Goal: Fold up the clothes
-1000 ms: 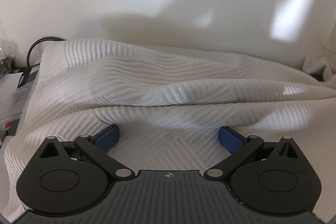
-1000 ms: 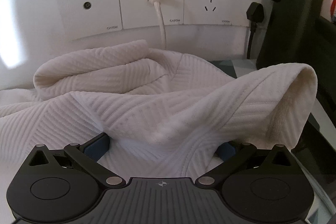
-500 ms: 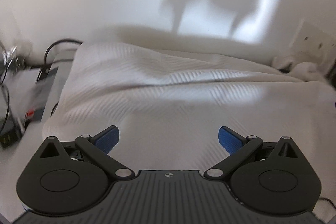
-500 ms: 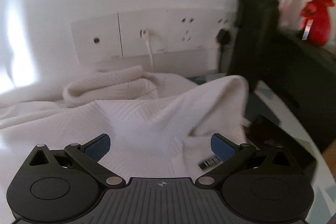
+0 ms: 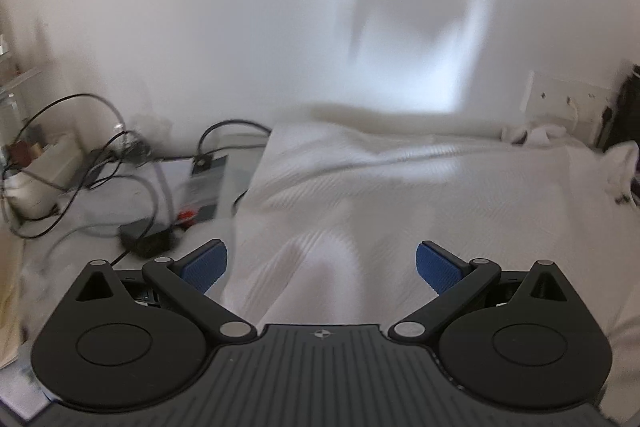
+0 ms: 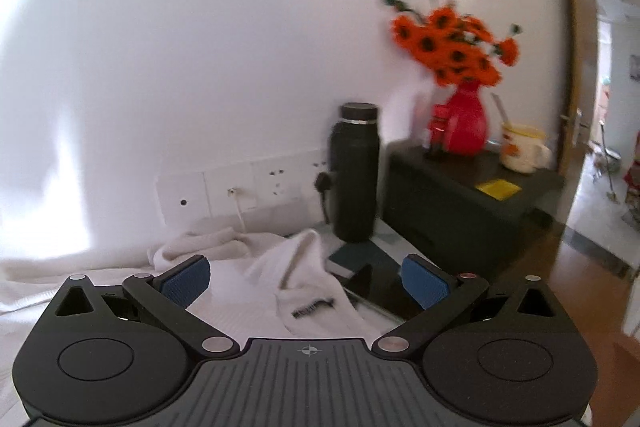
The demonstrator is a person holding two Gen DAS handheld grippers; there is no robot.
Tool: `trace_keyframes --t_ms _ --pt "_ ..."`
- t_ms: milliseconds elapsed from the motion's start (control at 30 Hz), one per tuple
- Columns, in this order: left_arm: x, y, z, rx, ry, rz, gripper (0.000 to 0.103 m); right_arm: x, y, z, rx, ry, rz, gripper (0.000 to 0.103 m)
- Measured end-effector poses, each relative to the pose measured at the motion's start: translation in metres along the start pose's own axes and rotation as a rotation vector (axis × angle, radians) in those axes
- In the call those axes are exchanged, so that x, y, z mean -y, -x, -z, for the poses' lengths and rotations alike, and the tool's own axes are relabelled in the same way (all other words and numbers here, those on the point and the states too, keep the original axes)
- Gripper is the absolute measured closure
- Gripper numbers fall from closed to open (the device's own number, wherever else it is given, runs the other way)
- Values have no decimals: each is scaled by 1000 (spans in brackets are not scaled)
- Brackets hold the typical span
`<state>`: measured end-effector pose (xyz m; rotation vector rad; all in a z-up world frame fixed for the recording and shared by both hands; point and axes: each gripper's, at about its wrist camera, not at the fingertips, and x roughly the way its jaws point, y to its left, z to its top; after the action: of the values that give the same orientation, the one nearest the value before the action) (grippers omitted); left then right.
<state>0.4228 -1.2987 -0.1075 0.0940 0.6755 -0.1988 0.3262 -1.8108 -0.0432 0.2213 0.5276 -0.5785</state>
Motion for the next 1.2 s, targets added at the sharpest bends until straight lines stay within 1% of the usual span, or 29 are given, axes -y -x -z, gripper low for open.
trace_keyframes --t_ms 167,233,300,367,433,567,667,733,800,900,933,1000,1033,1100,1133,1167,1200 --pt "-13 10 37 -88 39 46 0 35 39 31 -27 -48 65 1" --pt "-16 11 50 -126 58 57 0 43 39 51 -73 -70 69 1" --pt "-20 13 64 -159 79 52 0 47 37 71 -116 -76 67 1" --pt "-24 19 77 -175 104 36 0 42 35 90 -145 -55 54 1" --pt "-28 22 89 -175 133 19 0 35 27 105 -169 -25 21 1" --pt "-42 26 108 -196 257 -21 1 15 15 120 -224 -4 -40 1" --pt "-55 26 116 -176 357 -25 1 4 13 128 -234 -9 -63 1" --pt "-61 22 117 -188 390 -39 1 0 8 131 -248 -11 -76 1" --pt "-68 16 115 -210 451 -24 1 -1 2 134 -274 -26 -67 1" --pt "-80 12 114 -191 580 25 3 3 -4 134 -294 -78 -59 1" --pt "-84 10 114 -187 622 29 6 4 -5 134 -296 -88 -62 1" --pt "-91 4 115 -196 693 55 17 6 -6 134 -300 -98 -66 1" --pt "-95 0 116 -206 728 72 25 7 -6 133 -299 -100 -70 1" --pt "-102 -6 117 -227 800 106 26 12 -6 132 -298 -131 -84 3" --pt "-104 -8 118 -232 833 119 29 16 -7 132 -302 -158 -93 5" --pt "-106 -10 119 -232 860 131 36 20 -8 131 -306 -186 -102 7" --pt "-107 -10 120 -227 877 142 39 24 -9 130 -316 -226 -112 11"
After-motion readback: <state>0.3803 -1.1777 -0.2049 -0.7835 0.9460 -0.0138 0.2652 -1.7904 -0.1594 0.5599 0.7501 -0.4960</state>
